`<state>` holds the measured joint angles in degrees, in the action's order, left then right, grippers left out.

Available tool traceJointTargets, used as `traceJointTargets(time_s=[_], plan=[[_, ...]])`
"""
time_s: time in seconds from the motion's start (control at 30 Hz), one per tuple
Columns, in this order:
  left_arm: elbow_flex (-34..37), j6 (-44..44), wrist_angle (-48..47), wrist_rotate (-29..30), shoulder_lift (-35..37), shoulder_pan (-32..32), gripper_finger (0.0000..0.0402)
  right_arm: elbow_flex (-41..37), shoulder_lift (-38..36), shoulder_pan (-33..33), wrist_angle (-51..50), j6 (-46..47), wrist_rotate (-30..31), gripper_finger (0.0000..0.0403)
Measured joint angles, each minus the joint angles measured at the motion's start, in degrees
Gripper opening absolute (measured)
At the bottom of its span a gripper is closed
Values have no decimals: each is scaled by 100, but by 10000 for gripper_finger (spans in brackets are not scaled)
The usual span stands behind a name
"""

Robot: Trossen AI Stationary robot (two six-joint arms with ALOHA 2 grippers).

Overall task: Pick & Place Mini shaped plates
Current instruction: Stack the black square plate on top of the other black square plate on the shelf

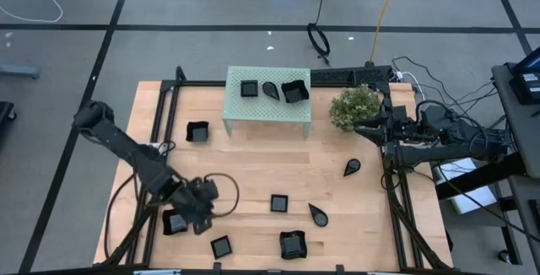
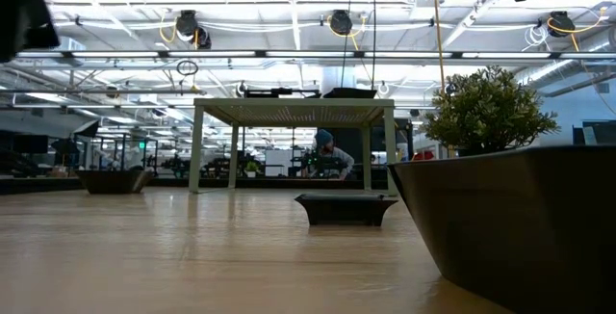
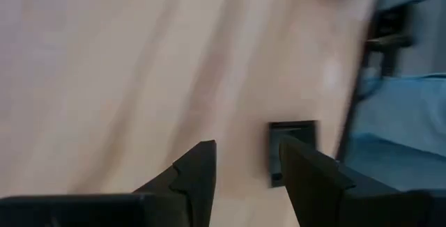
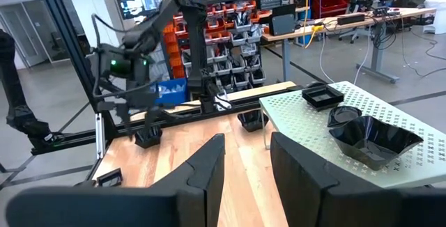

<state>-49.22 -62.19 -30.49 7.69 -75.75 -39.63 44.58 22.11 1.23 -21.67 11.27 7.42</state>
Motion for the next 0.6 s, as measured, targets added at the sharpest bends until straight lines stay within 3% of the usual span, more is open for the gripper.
traceJointTargets(time_s=[0.2, 0.6], plan=[[709, 254, 1715, 492, -276, -465, 159, 0, -1, 0, -1, 1, -1, 105], [391, 812, 2425, 231, -1725, -879, 159, 0, -1, 0, -2, 0, 0, 105]])
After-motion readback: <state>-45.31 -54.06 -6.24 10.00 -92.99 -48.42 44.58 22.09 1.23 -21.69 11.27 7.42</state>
